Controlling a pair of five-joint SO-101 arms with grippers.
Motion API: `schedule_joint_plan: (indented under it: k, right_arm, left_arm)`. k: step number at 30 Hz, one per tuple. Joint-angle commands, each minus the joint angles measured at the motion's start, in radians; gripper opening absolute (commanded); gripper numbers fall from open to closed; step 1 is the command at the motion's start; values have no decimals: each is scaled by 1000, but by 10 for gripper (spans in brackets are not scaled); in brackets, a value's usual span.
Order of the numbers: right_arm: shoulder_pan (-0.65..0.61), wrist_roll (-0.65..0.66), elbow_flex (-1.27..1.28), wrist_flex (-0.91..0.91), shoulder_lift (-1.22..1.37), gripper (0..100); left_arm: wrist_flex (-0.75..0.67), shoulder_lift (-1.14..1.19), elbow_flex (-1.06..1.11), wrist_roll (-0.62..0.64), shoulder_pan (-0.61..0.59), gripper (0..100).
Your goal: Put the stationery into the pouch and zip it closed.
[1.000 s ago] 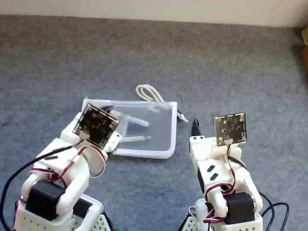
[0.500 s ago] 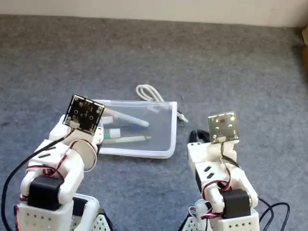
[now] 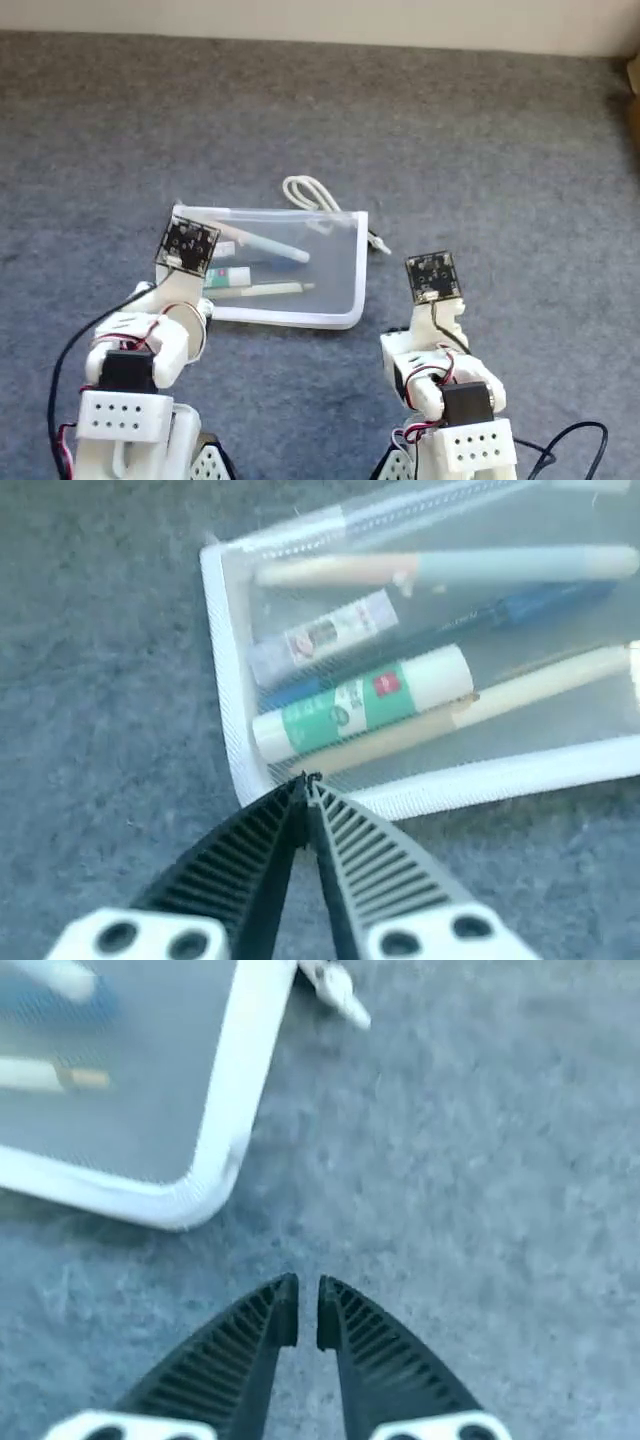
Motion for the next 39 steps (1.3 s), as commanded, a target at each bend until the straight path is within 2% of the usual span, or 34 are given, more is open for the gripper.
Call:
schedule_joint_plan:
  k: [1,4,7,39]
  right_arm:
    - [10,11,33,-2,-10,33]
    - [10,11,102,-4,-10,33]
    - [10,11,171,-4,-10,33]
    - [10,11,217,-18,-8,33]
  left_arm:
    - [-163,-2,154,9,-10,7]
    - [-296,-2,294,9,-4,7]
    - [-367,-2,317,9,-10,7]
    - [-373,-2,320,11,-10,7]
